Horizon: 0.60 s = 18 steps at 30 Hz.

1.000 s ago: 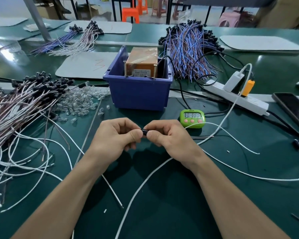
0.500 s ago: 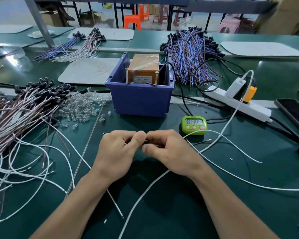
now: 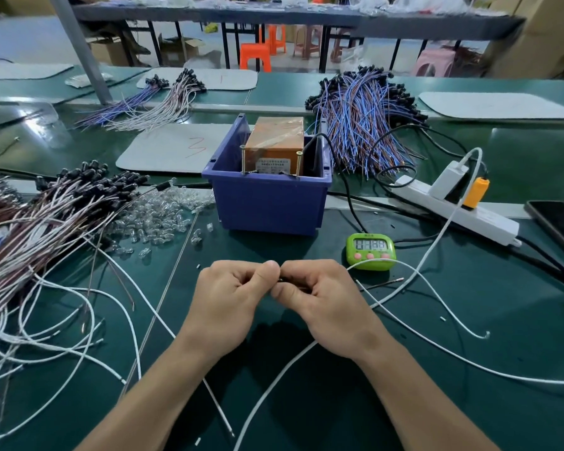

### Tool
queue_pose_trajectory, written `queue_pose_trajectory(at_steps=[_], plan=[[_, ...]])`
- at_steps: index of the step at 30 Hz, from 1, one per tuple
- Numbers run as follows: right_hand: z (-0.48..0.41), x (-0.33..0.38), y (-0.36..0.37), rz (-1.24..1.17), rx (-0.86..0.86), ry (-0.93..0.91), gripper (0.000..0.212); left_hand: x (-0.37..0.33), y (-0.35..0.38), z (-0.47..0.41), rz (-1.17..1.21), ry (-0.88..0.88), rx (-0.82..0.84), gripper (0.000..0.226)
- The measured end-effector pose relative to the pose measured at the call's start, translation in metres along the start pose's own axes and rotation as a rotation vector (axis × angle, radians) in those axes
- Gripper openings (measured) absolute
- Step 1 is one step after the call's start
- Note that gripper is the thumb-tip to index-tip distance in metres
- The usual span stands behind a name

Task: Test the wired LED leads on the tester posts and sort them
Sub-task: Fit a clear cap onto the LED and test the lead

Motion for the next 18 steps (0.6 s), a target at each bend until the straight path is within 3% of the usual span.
queue_pose_trajectory(at_steps=[5,10,15,18], plan=[[0.000,-0.001,-0.001,0.103,-0.002,-0.009,0.012,-0.005,-0.003,0.006,-0.121,0.122,-0.068,0.050],[-0.003,0.001,-0.004,-0.147,0.040,-0.010,0.017,-0.004,0.005,0.004,0.169,-0.086,0.024,0.054],[-0.003,0.002,-0.004,-0.243,0.043,-0.013,0.013,0.004,0.018,0.004,0.564,-0.339,0.138,0.044],[-0.002,0.001,-0.004,-0.169,0.010,-0.001,0.014,0.002,0.013,0.001,0.432,-0.318,0.080,0.046]])
Point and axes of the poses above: each hand's wrist, its own z-axis away from the middle knuckle, its own y-axis out of the palm, x = y × z, the point moved 4 cm from there along -z, towards the middle knuckle, and after that the axes turned 4 degrees about z, right-handed, at the moved point
